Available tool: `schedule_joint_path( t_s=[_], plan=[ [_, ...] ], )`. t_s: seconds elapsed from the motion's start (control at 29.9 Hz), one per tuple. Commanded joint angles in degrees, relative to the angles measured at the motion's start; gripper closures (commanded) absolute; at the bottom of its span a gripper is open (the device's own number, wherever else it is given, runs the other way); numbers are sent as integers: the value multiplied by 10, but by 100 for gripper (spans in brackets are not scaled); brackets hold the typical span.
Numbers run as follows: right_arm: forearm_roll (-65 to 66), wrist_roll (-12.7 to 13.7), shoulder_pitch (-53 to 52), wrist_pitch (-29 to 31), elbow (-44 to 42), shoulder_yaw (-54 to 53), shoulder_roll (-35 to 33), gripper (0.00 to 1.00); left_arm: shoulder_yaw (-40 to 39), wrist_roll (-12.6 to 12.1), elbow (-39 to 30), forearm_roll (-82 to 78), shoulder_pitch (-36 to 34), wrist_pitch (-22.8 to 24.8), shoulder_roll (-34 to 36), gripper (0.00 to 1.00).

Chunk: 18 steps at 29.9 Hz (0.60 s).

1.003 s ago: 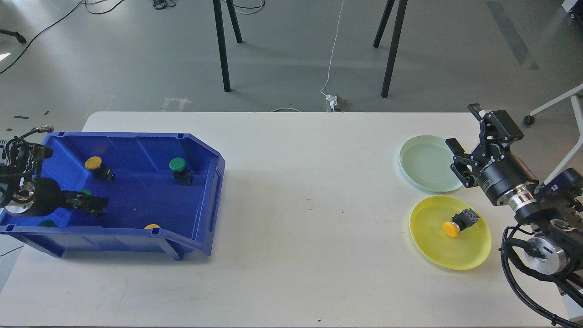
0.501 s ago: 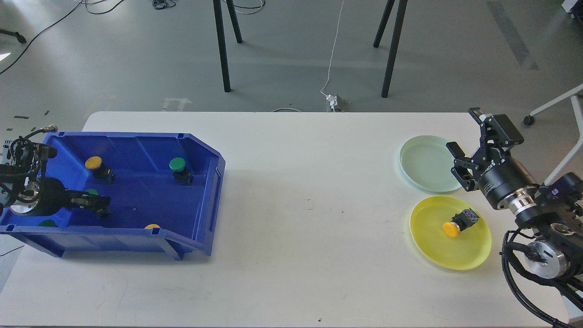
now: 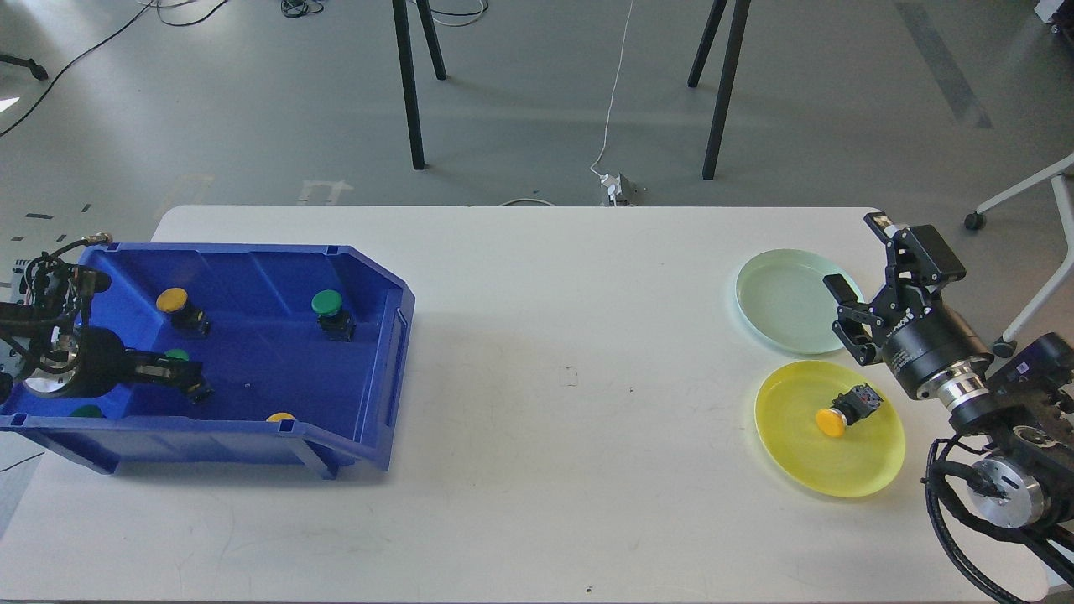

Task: Pass button and place on color plate
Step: 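Lift the green button out of the bin with the left gripper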

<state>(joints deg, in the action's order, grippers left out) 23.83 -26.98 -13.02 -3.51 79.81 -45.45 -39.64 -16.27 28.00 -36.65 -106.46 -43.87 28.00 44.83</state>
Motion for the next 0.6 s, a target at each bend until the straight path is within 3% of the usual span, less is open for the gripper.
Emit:
schedule_joint_path(
  t_s=[0.0,0.1,0.47,0.57],
  plan=[
    [0,0,0,0,0,-2,0,3,-2,0,-23,11,-23,0,9,88],
    [0,-3,0,0,0,-3,0,3,-3,0,-63,48,-24,0,45,89],
    [0,-3,0,0,0,-6,-3,3,-8,0,-335,236,-24,0,244,89],
    [2,-3,1,0,0,-3,-2,3,-24,0,-369,324,-27,0,256,89]
  ],
)
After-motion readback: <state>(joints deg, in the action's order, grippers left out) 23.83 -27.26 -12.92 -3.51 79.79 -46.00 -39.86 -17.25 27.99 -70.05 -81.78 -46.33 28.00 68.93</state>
